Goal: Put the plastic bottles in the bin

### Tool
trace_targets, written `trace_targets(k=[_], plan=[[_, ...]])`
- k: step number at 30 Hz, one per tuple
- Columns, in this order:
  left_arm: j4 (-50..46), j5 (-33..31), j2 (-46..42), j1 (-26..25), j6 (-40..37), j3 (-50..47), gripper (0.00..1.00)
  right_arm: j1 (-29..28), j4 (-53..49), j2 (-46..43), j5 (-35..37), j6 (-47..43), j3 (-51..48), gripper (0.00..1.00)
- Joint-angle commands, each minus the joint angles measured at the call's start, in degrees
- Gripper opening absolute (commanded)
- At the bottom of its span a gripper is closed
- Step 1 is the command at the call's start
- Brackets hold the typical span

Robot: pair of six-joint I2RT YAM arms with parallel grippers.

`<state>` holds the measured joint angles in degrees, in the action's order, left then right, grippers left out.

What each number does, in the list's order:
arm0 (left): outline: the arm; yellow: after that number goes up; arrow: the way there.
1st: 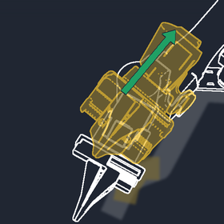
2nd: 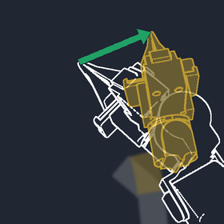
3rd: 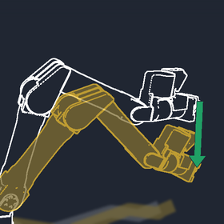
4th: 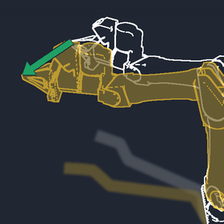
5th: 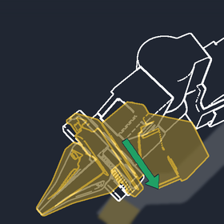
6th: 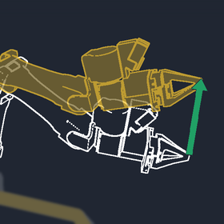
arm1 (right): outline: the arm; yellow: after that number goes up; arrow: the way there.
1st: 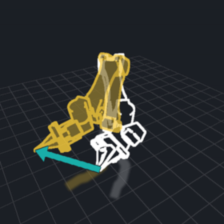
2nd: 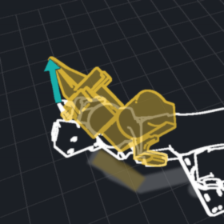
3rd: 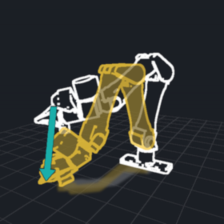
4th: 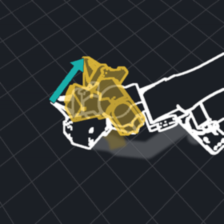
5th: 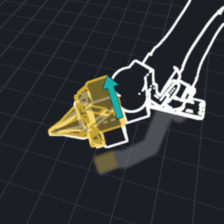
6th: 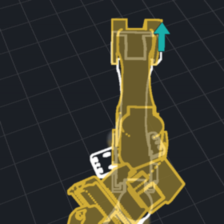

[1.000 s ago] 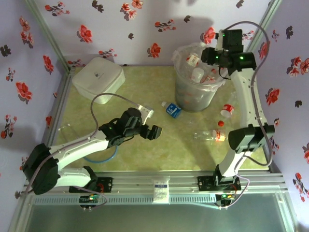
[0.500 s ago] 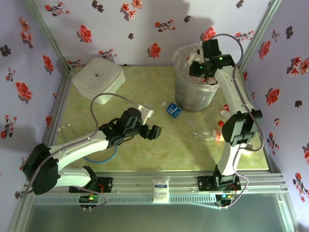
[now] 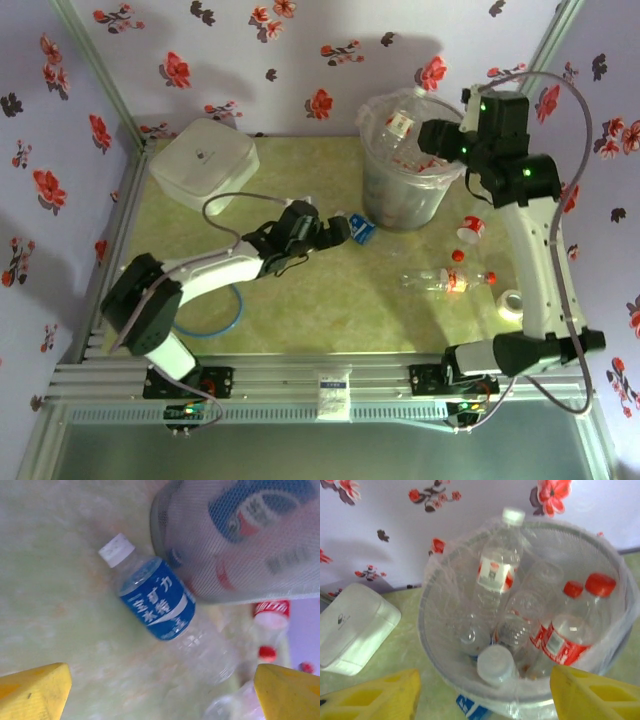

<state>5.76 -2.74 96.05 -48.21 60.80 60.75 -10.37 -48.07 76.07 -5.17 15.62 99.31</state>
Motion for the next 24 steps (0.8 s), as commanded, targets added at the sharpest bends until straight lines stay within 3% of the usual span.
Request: trace_targets(k=[1,7,19,24], plan=[[5.5,1.8,4.1,1.5,16.1,3.1,0.92,0.4,1.0,-2.8,-0.9,1.7,-4.8,0.71],[10.2,2.8,10.9,1.5,26.2,5.8,0.88,0.9,1.2,-8.3,-0.7,2.2,-11.3,0.72],[12.1,4.5,21.8,-0.1,32.6,12.1,0.86,2.9,1.8,-11.0,-0.9,1.3,-13.9,0.73],[11.5,4.9,23.7,-0.1,32.6,13.8,0.69,3.8,1.7,-12.1,-0.9,0.7,-14.1,0.73]])
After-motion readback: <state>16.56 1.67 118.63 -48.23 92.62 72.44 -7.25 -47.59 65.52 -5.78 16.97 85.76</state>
